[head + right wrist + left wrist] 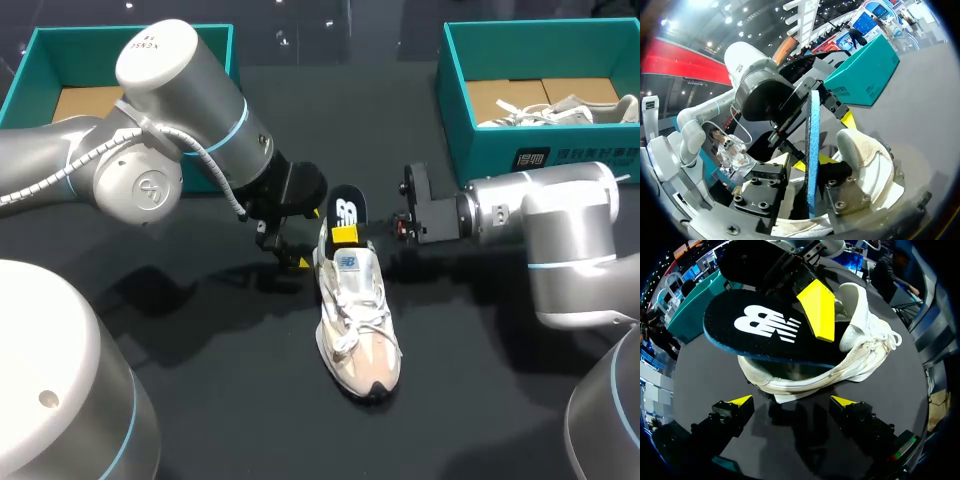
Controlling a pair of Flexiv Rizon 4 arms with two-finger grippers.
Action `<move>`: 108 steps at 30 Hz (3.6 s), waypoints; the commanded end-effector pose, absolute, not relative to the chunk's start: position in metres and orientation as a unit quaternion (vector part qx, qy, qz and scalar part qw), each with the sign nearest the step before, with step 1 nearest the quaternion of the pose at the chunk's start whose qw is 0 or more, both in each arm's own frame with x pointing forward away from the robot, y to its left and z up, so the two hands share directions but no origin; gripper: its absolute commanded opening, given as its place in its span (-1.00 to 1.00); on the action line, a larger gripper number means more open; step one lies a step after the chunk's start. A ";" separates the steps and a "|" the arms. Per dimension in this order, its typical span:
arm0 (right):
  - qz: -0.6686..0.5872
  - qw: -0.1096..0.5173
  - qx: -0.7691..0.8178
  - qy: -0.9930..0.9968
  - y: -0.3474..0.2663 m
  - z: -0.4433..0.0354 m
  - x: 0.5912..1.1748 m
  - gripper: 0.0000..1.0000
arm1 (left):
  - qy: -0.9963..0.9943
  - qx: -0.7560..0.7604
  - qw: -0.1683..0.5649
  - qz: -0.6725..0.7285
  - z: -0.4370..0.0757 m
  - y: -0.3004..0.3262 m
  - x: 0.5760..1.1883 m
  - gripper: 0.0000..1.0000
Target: Take the shoe out of the shoebox, open the shoe tongue, remove and reinsert the insole, then place the shoe into the shoebox
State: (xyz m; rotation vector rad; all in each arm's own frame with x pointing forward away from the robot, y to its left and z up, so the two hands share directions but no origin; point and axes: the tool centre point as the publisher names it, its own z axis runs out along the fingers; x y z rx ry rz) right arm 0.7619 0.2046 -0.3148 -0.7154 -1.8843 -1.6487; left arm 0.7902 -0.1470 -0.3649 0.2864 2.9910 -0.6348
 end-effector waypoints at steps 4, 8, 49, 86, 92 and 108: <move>-0.618 0.260 -0.273 -0.690 0.196 -0.315 0.768 -0.55 | 0.973 0.094 0.035 -0.206 -0.366 -0.147 0.791 1.00; -0.619 0.269 -0.277 -0.684 0.196 -0.321 0.768 -1.00 | 0.973 0.094 0.035 -0.206 -0.366 -0.147 0.791 1.00; -0.588 0.298 -0.288 -0.695 0.197 -0.330 0.763 -1.00 | 0.973 0.094 0.035 -0.206 -0.366 -0.147 0.791 1.00; -0.560 0.309 -0.314 -0.702 0.200 -0.337 0.764 -1.00 | 0.973 0.094 0.035 -0.206 -0.366 -0.147 0.791 1.00; -0.559 0.314 -0.327 -0.694 0.200 -0.343 0.756 -1.00 | 0.973 0.094 0.035 -0.206 -0.366 -0.147 0.791 1.00; -0.550 0.245 -0.299 -0.740 0.200 -0.301 0.765 0.47 | 0.968 0.107 0.050 -0.220 -0.354 -0.144 0.790 1.00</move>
